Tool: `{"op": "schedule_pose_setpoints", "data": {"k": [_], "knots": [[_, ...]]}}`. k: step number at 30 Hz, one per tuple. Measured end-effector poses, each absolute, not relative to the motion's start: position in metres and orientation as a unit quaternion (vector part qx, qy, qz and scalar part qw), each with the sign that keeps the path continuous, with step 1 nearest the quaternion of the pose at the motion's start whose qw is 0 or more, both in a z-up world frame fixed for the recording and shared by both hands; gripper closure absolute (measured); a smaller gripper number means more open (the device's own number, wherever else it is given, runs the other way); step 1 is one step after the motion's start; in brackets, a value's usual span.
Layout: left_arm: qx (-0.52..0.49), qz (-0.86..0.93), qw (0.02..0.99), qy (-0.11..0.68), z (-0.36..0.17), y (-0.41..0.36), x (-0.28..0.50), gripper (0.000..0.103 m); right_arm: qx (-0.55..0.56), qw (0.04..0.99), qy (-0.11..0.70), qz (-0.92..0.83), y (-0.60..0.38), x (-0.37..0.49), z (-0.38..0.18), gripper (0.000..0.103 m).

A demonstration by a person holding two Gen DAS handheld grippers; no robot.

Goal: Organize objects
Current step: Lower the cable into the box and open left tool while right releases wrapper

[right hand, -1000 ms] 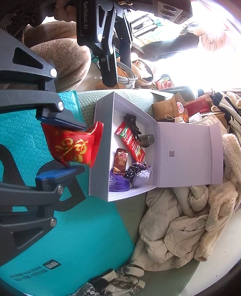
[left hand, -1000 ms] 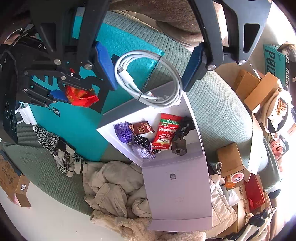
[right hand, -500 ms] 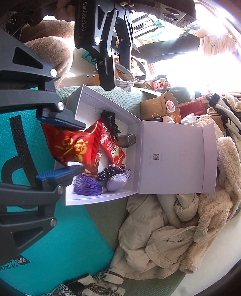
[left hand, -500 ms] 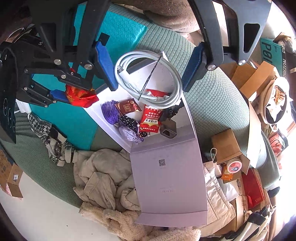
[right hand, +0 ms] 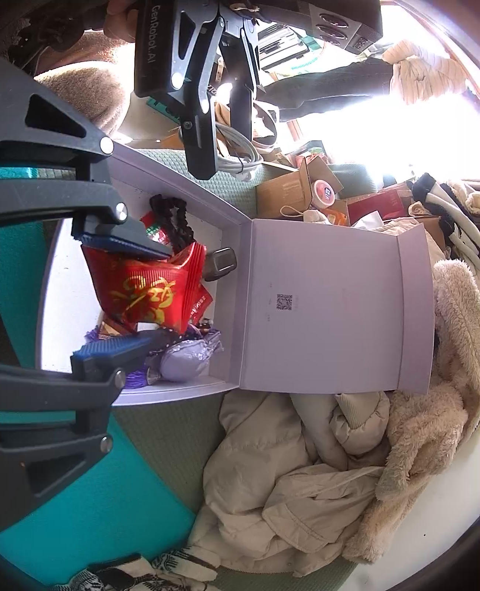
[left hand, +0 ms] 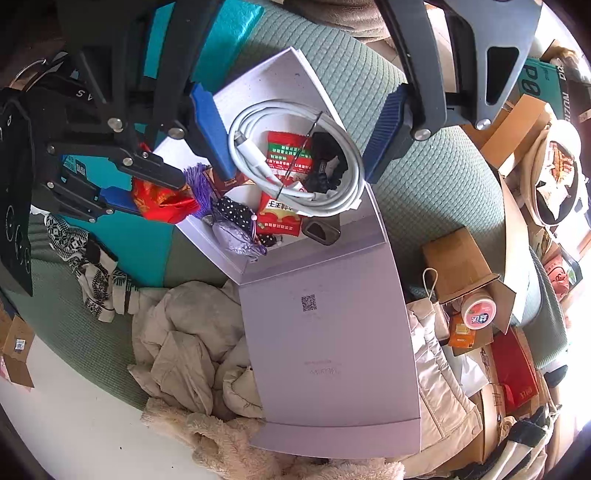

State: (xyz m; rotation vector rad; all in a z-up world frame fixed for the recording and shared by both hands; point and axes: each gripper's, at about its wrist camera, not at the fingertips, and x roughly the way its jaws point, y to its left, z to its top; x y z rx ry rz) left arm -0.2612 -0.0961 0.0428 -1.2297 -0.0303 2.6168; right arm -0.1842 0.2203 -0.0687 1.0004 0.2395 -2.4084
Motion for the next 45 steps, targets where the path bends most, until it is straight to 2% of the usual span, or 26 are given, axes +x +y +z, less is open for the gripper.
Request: {"op": "schedule_pose_setpoints", "data": {"k": [17,45], "knots": [[-0.427,0.896,0.125,-0.012,0.021,-0.107,-0.345,0.034,0.371,0.258,0.11,-0.885,0.189,-0.251,-0.083,0.063],[-0.476,0.863,0.167,-0.02,-0.059,-0.072,-0.41,0.034,0.431,0.214,0.142,-0.865,0.189,-0.291,-0.137,0.063]]}}
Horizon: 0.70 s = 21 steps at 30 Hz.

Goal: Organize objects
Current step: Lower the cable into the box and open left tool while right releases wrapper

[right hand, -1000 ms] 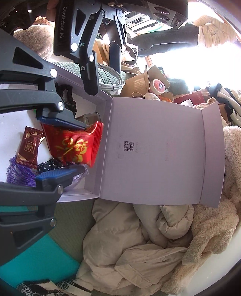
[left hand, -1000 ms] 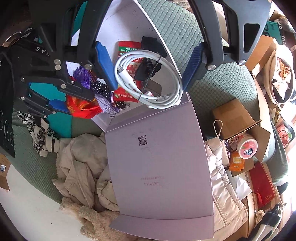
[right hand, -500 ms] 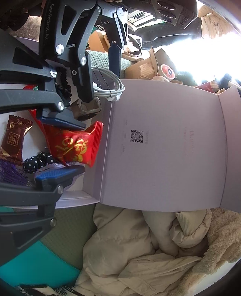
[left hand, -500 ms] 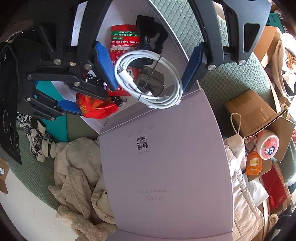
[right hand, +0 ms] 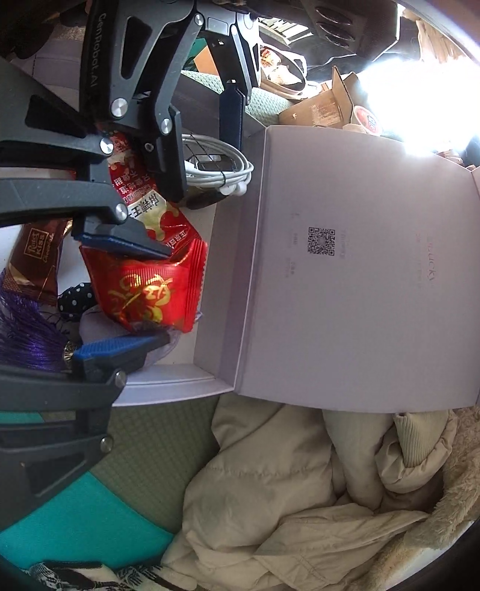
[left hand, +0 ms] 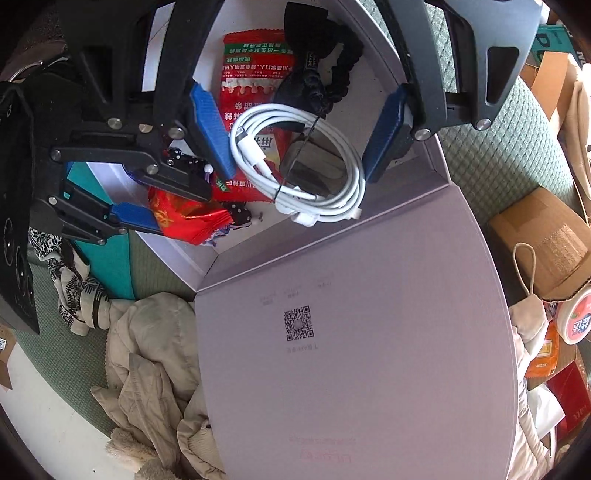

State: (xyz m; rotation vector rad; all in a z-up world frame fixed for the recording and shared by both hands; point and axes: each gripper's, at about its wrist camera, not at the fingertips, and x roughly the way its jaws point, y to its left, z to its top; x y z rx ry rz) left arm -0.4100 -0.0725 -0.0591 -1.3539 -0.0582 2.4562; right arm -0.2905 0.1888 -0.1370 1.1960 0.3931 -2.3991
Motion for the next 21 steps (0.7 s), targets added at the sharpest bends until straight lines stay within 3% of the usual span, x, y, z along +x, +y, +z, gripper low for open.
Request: {"op": "schedule_pose_setpoints", "data": {"k": [11,21], "knots": [[-0.479,0.863,0.16,-0.019,-0.068,-0.074,-0.408,0.034,0.445,0.201,0.156,-0.859,0.179,-0.292,-0.137,0.062],[-0.481,0.864,0.147,-0.017,-0.065,-0.074,-0.406,0.033,0.452,0.184,0.154,-0.859,0.191,-0.29,-0.135,0.054]]}}
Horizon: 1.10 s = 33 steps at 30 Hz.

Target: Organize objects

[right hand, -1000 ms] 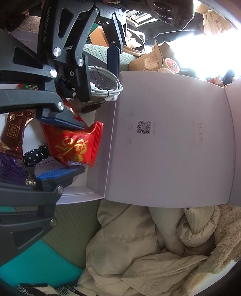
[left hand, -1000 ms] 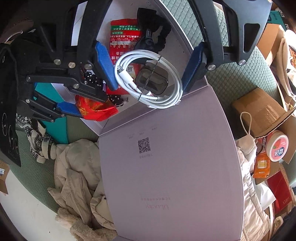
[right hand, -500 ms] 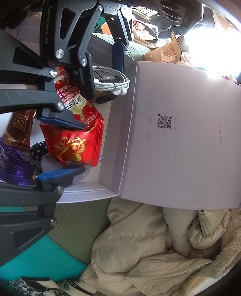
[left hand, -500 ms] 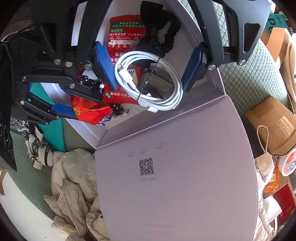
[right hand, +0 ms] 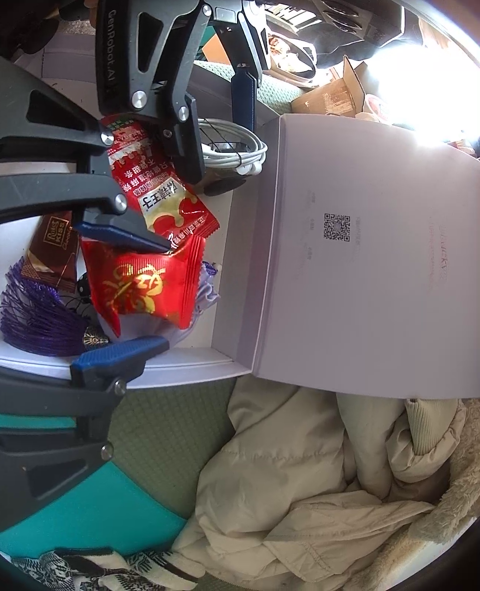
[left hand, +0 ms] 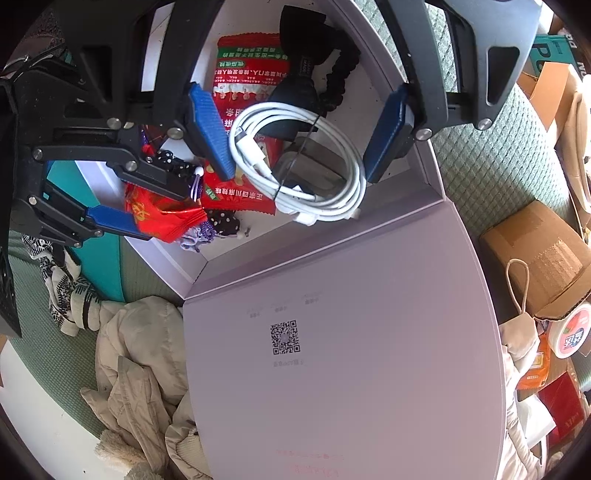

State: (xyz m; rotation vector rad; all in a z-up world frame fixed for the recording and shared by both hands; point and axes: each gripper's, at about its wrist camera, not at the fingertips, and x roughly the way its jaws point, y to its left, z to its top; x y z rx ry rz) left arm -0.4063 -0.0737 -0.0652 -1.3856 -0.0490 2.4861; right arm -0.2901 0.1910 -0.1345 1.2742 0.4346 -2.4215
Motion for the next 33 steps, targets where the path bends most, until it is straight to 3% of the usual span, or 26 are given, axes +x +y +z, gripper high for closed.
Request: {"op": "schedule_pose_setpoints", "data": {"k": [3,19,33], "knots": [[-0.483,0.864,0.142,-0.016,-0.063,-0.073,-0.406,0.033,0.449,0.176,0.155,-0.862,0.197,-0.289,-0.131,0.05],[-0.465,0.878,0.114,-0.018,-0.026,-0.077,-0.396,0.033,0.414,0.178,0.13,-0.883,0.212,-0.273,-0.093,0.049],[-0.431,0.897,0.093,-0.025,0.032,-0.089,-0.364,0.025,0.365,0.18,0.122,-0.905,0.221,-0.236,-0.043,0.044]]}}
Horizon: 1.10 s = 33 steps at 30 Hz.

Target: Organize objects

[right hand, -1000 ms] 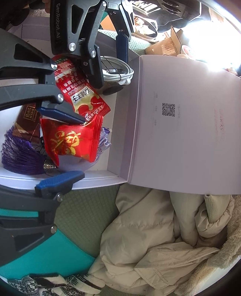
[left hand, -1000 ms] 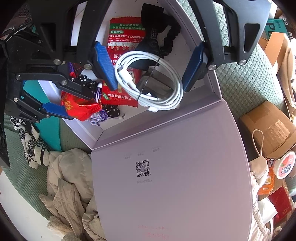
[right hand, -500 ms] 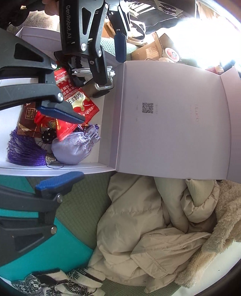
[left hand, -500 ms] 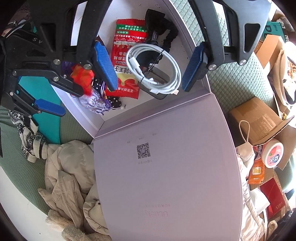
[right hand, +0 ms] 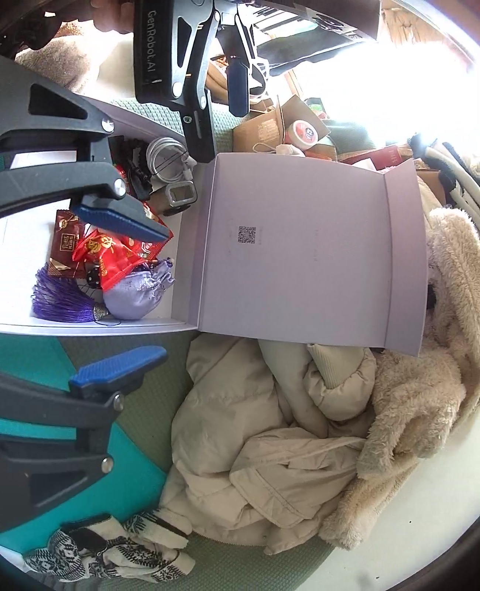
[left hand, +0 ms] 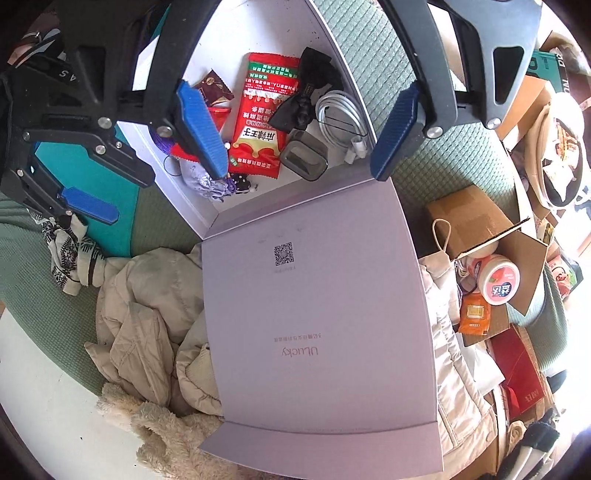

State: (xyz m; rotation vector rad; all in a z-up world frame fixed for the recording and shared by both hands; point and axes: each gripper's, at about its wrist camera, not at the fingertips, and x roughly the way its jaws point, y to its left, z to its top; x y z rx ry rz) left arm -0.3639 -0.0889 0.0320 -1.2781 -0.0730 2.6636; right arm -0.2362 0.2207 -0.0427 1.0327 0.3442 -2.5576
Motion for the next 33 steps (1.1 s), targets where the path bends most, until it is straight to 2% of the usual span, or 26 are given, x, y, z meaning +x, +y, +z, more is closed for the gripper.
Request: {"op": "schedule_pose_setpoints", "data": {"k": [5,9,16,33], "knots": [[-0.412,0.907,0.082,-0.021,0.053,-0.089,-0.339,0.025,0.347,0.184,0.122,-0.912,0.226,-0.214,-0.024,0.041],[-0.397,0.915,0.071,-0.016,0.073,-0.089,-0.312,0.023,0.331,0.187,0.121,-0.917,0.231,-0.191,-0.01,0.035],[-0.377,0.925,0.046,-0.014,0.098,-0.087,-0.26,0.017,0.313,0.191,0.122,-0.922,0.243,-0.148,0.007,0.031],[-0.378,0.926,0.002,-0.011,0.115,-0.06,-0.127,0.015,0.313,0.196,0.113,-0.922,0.277,-0.052,0.014,0.031]]}}
